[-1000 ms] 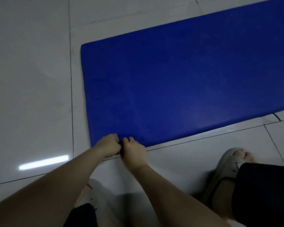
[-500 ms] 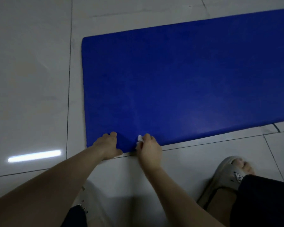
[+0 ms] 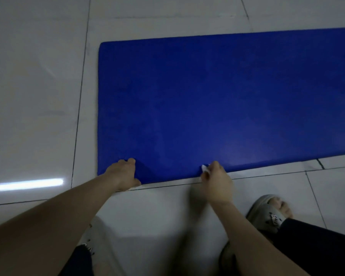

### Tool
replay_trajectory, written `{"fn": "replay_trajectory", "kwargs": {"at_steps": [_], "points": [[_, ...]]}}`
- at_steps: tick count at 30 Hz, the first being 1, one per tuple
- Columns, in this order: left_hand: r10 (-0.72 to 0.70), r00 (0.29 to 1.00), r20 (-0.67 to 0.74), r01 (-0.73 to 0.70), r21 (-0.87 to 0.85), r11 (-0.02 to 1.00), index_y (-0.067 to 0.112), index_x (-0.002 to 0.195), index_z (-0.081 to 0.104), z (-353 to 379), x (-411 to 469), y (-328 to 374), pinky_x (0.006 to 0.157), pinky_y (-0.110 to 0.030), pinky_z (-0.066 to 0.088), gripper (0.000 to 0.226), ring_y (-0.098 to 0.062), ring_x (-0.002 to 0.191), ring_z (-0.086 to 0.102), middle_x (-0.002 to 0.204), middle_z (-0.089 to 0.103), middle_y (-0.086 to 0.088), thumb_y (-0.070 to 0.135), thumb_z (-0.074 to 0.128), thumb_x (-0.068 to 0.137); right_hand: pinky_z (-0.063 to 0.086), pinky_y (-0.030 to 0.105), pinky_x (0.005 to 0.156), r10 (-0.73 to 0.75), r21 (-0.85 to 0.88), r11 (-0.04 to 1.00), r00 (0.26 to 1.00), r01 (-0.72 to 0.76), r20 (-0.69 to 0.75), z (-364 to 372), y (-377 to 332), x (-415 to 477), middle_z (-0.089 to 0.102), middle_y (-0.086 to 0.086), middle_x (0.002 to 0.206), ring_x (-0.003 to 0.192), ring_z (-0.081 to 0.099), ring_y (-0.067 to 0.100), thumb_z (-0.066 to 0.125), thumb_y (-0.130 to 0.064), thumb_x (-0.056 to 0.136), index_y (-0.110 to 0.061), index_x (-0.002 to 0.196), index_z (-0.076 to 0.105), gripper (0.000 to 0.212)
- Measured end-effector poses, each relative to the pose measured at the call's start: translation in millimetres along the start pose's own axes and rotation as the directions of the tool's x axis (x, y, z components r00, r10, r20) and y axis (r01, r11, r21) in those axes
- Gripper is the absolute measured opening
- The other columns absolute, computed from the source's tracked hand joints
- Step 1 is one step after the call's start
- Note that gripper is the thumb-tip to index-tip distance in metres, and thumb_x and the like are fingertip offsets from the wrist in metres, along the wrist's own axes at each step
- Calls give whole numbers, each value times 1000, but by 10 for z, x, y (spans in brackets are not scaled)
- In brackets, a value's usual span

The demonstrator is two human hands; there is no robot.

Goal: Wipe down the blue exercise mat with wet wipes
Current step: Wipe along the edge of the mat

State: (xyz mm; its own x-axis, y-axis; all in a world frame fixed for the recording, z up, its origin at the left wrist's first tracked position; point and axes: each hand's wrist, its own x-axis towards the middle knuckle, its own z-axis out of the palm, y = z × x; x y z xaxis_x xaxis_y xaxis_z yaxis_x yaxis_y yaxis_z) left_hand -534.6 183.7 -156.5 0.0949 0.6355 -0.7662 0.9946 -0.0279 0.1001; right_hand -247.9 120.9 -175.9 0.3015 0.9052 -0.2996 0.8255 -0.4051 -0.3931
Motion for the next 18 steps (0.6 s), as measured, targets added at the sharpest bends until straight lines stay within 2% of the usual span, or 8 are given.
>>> {"fn": "replay_trajectory", "kwargs": {"at_steps": [3, 5, 8, 10, 13, 15, 18], "points": [[-13, 1000, 1, 13, 8, 1000, 16, 140, 33, 8, -6, 7, 87, -35, 52, 69, -23, 105, 53, 127, 48, -7, 54, 64, 91, 45, 39, 69, 39, 19, 999, 999, -39, -31, 63, -139, -28, 64, 10, 99, 86, 64, 33, 57, -26, 97, -12, 100, 50, 16], [-16, 1000, 3, 16, 17, 1000, 15, 140, 33, 5, 1, 13, 85, -33, 51, 69, -22, 104, 53, 127, 48, -8, 53, 64, 92, 46, 40, 71, -40, 55, 998, 999, 40, 1, 287, -443, -106, 64, 13, 100, 89, 64, 35, 55, -24, 98, -9, 102, 53, 15], [-36, 999, 7, 36, 23, 999, 13, 140, 32, -5, 22, 24, 81, -34, 51, 73, -24, 103, 55, 127, 49, -10, 55, 65, 90, 47, 40, 75, -203, 82, 978, 965, 192, 166, 674, -1014, -322, 64, 10, 104, 89, 63, 29, 42, -28, 106, -10, 105, 54, 22], [-47, 999, -1, 47, 18, 999, 12, 137, 35, 11, 50, 41, 81, -36, 52, 68, -24, 99, 57, 124, 51, -11, 53, 64, 91, 50, 40, 73, -283, 104, 958, 932, 266, 227, 790, -1299, -434, 65, 11, 101, 85, 64, 29, 39, -27, 108, -9, 104, 54, 24], [-50, 999, -4, 50, 18, 999, 13, 134, 38, 1, 42, 53, 80, -36, 52, 66, -23, 97, 57, 121, 53, -10, 53, 66, 89, 45, 39, 67, -331, 52, 943, 906, 330, 264, 732, -1346, -365, 64, 12, 99, 81, 62, 28, 41, -28, 107, -8, 105, 54, 23], [-35, 999, -6, 35, 29, 999, 14, 135, 37, -8, 39, 46, 79, -34, 51, 70, -23, 99, 56, 122, 52, -9, 56, 67, 88, 39, 34, 65, -275, 35, 961, 929, 275, 248, 553, -1149, -232, 63, 9, 99, 80, 60, 27, 42, -35, 107, -10, 104, 53, 28], [-16, 1000, -1, 16, 28, 999, 14, 138, 35, -12, 14, 37, 79, -32, 50, 66, -20, 98, 53, 123, 49, -7, 52, 64, 92, 36, 31, 66, -119, 62, 992, 984, 112, 134, 229, -643, -29, 61, 4, 92, 86, 63, 27, 50, -35, 103, -12, 97, 53, 24]]}}
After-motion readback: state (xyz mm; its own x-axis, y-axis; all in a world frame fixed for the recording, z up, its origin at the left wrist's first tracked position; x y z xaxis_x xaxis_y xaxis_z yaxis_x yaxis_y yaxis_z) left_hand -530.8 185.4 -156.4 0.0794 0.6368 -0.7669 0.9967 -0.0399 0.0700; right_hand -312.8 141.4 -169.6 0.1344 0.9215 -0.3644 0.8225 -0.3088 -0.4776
